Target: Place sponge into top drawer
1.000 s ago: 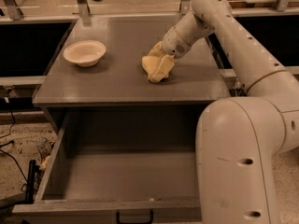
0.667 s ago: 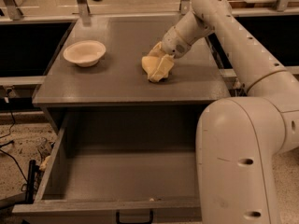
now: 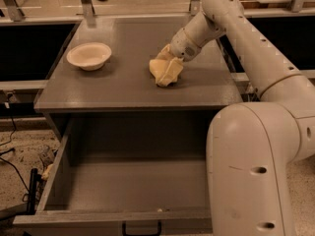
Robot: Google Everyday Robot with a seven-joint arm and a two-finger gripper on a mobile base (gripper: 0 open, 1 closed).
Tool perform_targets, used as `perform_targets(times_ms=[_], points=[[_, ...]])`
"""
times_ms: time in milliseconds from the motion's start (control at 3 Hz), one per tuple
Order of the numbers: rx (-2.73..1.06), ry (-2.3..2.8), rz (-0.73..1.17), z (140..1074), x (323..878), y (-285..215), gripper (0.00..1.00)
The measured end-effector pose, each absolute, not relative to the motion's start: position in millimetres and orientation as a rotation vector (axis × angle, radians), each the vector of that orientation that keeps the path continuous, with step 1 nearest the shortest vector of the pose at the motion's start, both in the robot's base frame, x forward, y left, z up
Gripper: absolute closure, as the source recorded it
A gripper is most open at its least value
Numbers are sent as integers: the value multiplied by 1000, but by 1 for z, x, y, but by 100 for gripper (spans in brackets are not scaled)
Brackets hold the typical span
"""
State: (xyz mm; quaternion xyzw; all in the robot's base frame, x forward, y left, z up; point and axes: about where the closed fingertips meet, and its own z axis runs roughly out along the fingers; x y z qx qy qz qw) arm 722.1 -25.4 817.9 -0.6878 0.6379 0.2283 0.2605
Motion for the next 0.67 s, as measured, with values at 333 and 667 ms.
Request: perform_targets(times_ms=[333, 667], points=[[-1863, 1727, 618, 818, 722, -25, 100], [-1873, 1692, 598, 852, 708, -30, 100]])
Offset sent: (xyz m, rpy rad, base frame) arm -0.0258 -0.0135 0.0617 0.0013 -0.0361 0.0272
